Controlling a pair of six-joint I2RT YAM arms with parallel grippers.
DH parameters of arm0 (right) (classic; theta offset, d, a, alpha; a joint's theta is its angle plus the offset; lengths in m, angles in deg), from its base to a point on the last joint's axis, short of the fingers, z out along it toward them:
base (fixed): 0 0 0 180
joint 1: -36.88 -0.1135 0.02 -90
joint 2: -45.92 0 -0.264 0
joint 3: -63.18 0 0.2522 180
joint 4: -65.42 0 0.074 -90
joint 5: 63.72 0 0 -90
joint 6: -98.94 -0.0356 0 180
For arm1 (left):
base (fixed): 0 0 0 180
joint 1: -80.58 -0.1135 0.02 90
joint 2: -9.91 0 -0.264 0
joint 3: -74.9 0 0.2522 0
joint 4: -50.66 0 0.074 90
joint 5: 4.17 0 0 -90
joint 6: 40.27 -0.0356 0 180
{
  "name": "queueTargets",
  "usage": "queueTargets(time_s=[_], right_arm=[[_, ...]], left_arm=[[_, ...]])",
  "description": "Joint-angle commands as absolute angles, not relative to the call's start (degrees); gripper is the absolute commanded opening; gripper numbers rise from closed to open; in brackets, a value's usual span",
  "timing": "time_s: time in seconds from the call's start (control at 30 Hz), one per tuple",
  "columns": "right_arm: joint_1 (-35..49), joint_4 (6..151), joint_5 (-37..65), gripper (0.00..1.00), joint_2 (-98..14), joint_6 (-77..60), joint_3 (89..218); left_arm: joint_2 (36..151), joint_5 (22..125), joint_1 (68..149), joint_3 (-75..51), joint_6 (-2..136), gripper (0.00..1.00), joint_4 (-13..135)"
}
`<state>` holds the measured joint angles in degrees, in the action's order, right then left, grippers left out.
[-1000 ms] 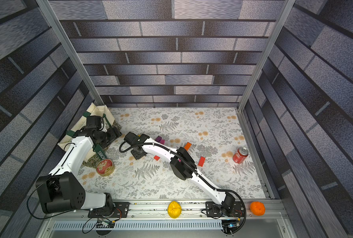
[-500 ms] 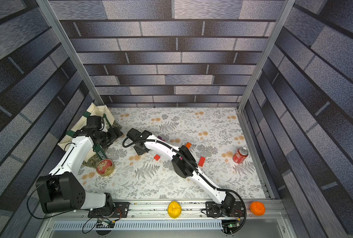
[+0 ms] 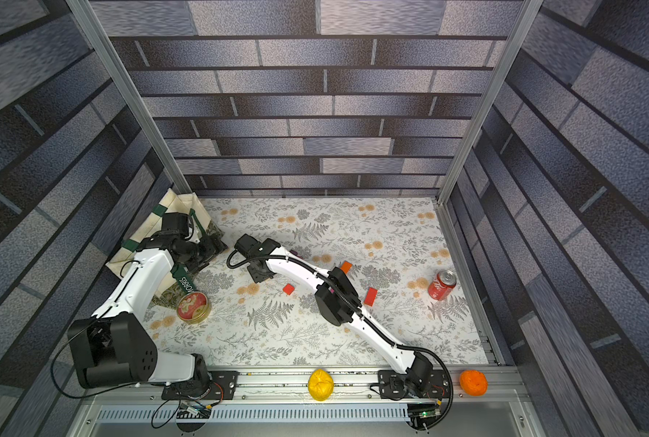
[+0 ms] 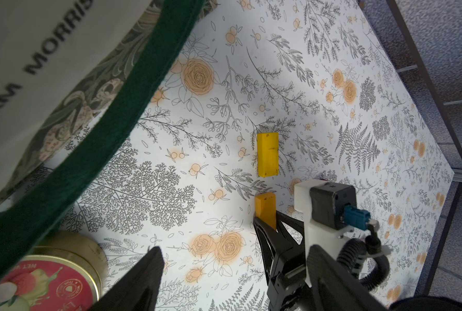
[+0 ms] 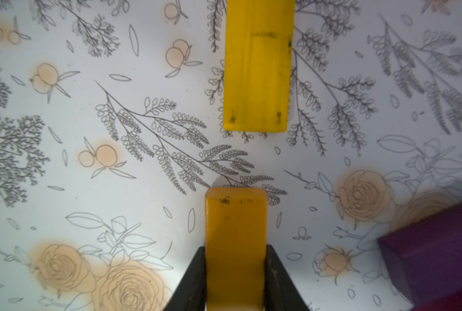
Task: Assemble the letter v with building blocks
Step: Assemble the building block at the center of the board.
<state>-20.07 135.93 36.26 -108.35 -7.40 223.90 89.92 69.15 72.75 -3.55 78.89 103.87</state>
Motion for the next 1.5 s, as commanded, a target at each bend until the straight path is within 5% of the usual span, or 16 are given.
queueTargets(time_s=[0.0, 1.47], right_arm=[[-19.66, 136.84, 37.21, 0.23, -110.14, -7.91, 225.21], [-19.39, 134.31, 37.02, 0.23, -111.67, -9.23, 225.39]], left_arm=[[90.77, 68.96, 73.3, -5.13, 79.24, 0.86, 105.55], [91.87, 70.65, 75.93, -5.92, 78.4, 0.85, 106.45]])
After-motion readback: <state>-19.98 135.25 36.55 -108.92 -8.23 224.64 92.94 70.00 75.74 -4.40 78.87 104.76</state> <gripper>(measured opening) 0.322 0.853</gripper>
